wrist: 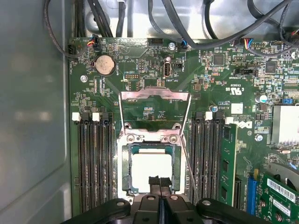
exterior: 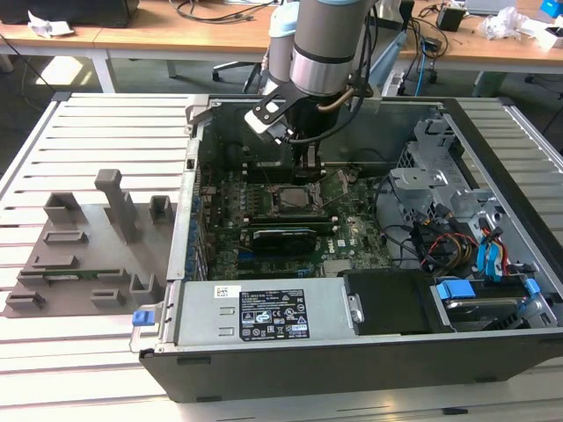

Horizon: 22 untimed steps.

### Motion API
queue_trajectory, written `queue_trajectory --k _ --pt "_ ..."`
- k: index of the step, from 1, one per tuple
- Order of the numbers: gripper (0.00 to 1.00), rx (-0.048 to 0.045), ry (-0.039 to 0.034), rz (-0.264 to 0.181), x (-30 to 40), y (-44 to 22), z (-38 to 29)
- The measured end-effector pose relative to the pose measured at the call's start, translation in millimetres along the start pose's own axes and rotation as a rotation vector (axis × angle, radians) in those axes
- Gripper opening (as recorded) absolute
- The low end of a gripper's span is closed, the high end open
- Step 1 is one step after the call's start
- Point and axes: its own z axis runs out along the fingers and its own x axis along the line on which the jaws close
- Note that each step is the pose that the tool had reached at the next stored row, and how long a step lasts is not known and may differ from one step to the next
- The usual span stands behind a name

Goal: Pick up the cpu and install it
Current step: 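Place the cpu into insertion slot, then close the cpu cover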

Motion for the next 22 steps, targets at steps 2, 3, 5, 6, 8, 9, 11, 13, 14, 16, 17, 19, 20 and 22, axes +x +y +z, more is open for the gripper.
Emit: queue_trajectory --k 2,3,5,6,8,9,11,13,14,16,17,19,20,22 --pt "0.11 0.0 0.0 0.0 0.0 0.0 -0.1" --pt "0.11 0.0 0.0 0.0 0.0 0.0 -0.1" --pt "0.11 0.0 0.0 0.0 0.0 0.0 -0.2" --pt "0.11 0.0 0.0 0.0 0.0 0.0 -0.3" --pt "0.11 0.0001 -0.0002 0.0 0.0 1.8 -0.4" --pt "0.11 0.0 0.0016 0.0 0.1 6.8 -0.5" --pt "0.11 0.0002 0.0124 -0.001 0.1 21.2 -1.3" --pt "0.11 0.0011 0.0122 -0.001 0.1 30.3 -2.4" --pt "0.11 0.0016 0.0124 -0.001 0.0 32.3 -3.7" --pt "0.11 0.0038 0.0124 -0.001 0.0 35.9 -11.8" --pt "0.11 0.0043 0.0125 -0.001 0.0 36.3 -16.0" --pt "0.11 0.0064 0.0123 -0.001 -0.2 37.7 -25.0" --pt "0.11 0.0096 0.0127 -0.001 -0.2 40.7 -28.9" --pt "0.11 0.0364 0.017 -0.002 -0.2 62.0 -35.5"
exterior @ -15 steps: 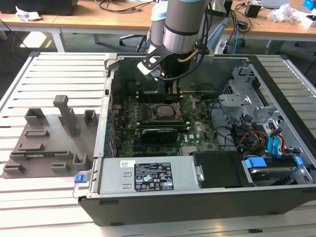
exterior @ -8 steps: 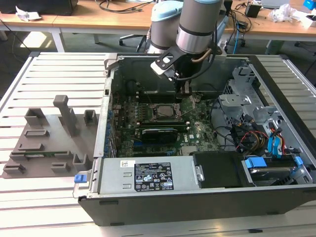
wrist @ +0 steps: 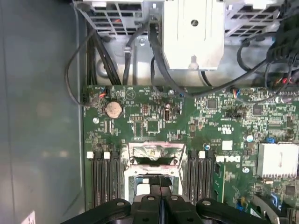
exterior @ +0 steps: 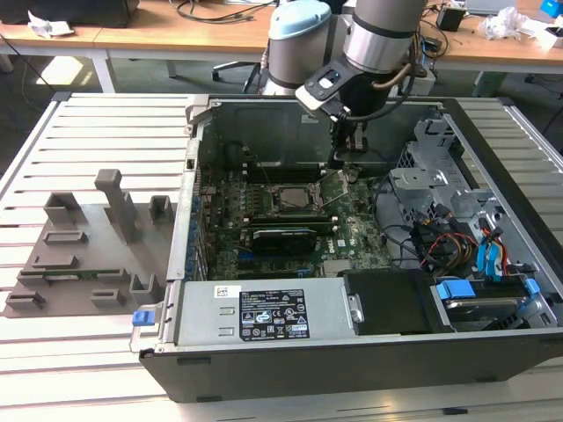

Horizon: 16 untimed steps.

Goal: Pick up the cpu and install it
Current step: 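Close the cpu cover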

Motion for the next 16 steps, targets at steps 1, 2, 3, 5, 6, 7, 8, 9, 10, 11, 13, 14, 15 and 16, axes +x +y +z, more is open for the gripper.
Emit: queue_trajectory --k 1,2,3,5,6,7,8,9,10,11,13,14,15,16 --pt "0.11 0.0127 0.0012 0.0 0.0 9.1 -1.2" --pt "0.11 0.0203 0.0016 0.0 0.1 14.4 -1.8" --pt "0.11 0.0317 0.002 0.0 0.2 21.2 -2.4" --pt "0.11 0.0507 0.0026 0.0 0.4 31.4 -3.3" --pt "0.11 0.0683 0.0028 0.0 0.9 40.1 -4.1" --pt "0.11 0.0854 0.0033 0.0 1.8 48.2 -4.4" --pt "0.11 0.0933 0.0037 0.0 3.3 53.6 -4.0" --pt "0.11 0.0965 0.0037 0.0 4.5 56.9 -3.6" --pt "0.11 0.0994 0.0035 0.0 5.8 60.8 -3.1" --pt "0.11 0.1035 0.0034 0.0 8.4 67.1 -1.0" --pt "0.11 0.1048 0.0036 0.0 11.4 69.7 6.5" --pt "0.11 0.1049 0.0034 0.0 12.0 70.0 10.1" --pt "0.11 0.1049 0.0035 0.0 12.5 70.4 14.7" --pt "0.11 0.1049 0.0035 0.0 9.4 69.0 28.3"
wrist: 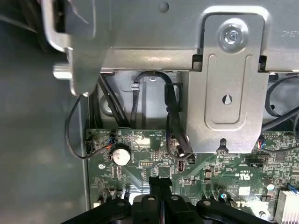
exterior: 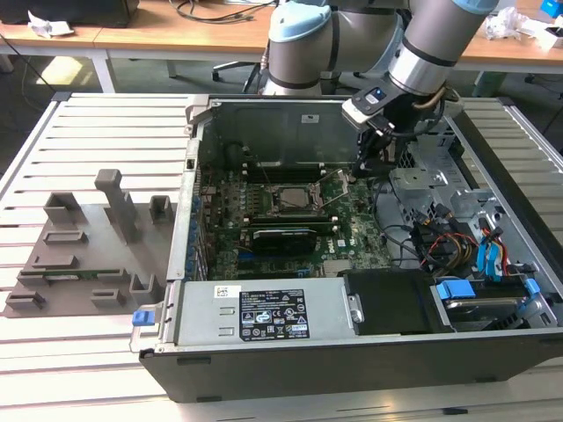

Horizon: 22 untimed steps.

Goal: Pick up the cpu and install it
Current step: 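Close the cpu cover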

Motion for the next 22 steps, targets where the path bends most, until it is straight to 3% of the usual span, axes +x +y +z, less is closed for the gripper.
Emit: queue_trajectory --k 4,11,17,22 --pt "0.11 0.0 -0.0002 0.0 -2.5 -6.8 4.7" --pt "0.11 -0.0056 0.0 0.0 -2.6 -30.6 9.6" --pt "0.11 -0.0204 -0.0001 0.0 -2.6 -57.5 14.8" --pt "0.11 -0.0244 0.0008 0.0 -2.6 -70.6 17.5"
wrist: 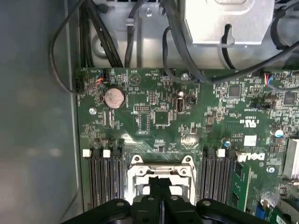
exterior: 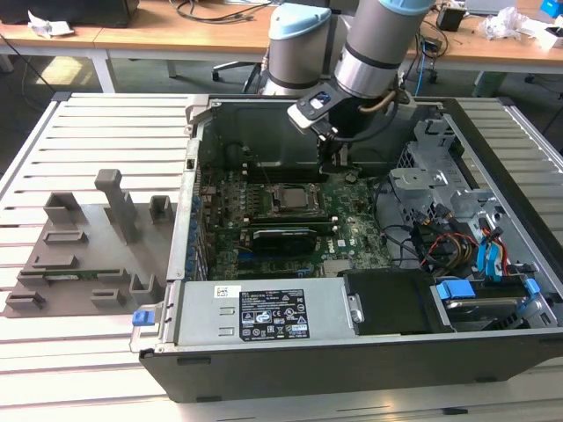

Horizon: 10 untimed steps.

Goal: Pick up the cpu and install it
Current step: 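Close the cpu cover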

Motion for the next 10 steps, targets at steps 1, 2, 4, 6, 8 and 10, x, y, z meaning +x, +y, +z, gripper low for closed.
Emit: queue_trajectory --k 1,2,4,6,8,10 --pt "0.11 -0.0001 0.0015 0.0 -0.1 -5.0 2.0" --pt "0.11 -0.0001 0.0019 0.0 -0.1 -10.2 5.1" --pt "0.11 -0.0001 0.002 0.0 -0.1 -17.6 10.5" --pt "0.11 -0.0001 0.002 0.0 -0.2 -29.1 18.8" --pt "0.11 -0.0002 0.002 0.0 -0.3 -42.1 28.8" --pt "0.11 -0.0001 0.002 0.0 -0.4 -46.6 37.8"
